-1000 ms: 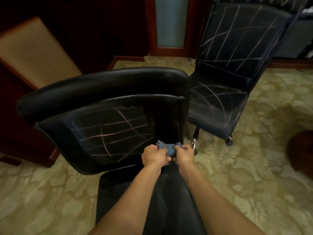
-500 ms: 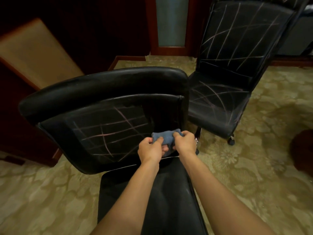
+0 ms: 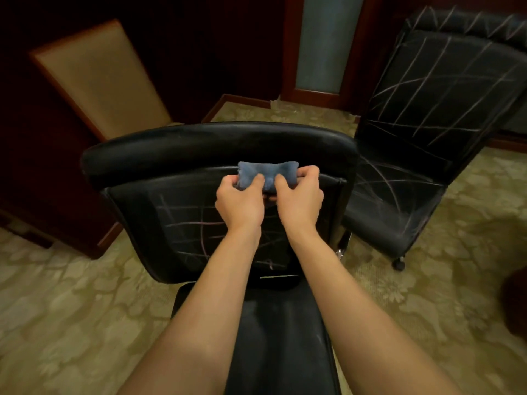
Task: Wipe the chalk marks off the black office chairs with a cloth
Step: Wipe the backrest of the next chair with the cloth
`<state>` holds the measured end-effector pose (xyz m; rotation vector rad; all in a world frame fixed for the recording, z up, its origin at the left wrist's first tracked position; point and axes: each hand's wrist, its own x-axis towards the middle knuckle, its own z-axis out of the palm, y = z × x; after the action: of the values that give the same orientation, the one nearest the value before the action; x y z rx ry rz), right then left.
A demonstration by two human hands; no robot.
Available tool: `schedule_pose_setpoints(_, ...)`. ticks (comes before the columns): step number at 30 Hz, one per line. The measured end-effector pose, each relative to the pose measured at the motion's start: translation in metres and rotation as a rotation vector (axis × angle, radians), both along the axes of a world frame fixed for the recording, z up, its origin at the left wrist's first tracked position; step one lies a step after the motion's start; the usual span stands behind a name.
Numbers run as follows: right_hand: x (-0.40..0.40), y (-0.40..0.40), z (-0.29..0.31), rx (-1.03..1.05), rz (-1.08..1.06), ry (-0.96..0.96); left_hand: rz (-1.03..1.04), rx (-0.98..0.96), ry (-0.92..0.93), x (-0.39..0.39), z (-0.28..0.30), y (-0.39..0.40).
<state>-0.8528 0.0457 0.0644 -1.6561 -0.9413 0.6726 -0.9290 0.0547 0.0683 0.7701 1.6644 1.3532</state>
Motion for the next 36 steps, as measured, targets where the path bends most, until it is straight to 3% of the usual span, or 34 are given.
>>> schedule_pose_setpoints(5, -0.001, -0.006, -0.032, -0.046, -0.078, 0.046, -0.030, -0.008, 0.165, 0.003, -0.035, -0.005)
schedule_pose_setpoints(13, -0.004, -0.033, -0.103, -0.328, -0.185, 0.134, 0.021, -0.326, 0.083, 0.010, -0.102, -0.035)
schedule_pose_setpoints(15, -0.007, -0.038, -0.097, -0.269, -0.205, 0.138, 0.028, -0.275, 0.051, 0.010, -0.095, -0.040)
schedule_pose_setpoints(22, -0.009, -0.012, -0.015, 0.212, -0.131, 0.077, 0.045, 0.184, 0.010, 0.002, -0.026, -0.017)
schedule_pose_setpoints(26, -0.011, 0.001, -0.012, 0.206, -0.098, -0.009, 0.044, 0.166, 0.074, -0.003, -0.025, -0.001)
schedule_pose_setpoints(30, -0.015, -0.009, -0.044, 0.063, -0.099, -0.059, 0.000, 0.060, 0.194, -0.005, -0.055, -0.014)
schedule_pose_setpoints(33, -0.023, -0.019, -0.060, -0.032, -0.091, -0.014, 0.033, -0.008, 0.184, -0.013, -0.069, -0.025)
schedule_pose_setpoints(36, -0.028, -0.014, -0.048, -0.001, -0.074, 0.013, 0.020, 0.053, 0.126, -0.025, -0.058, -0.017)
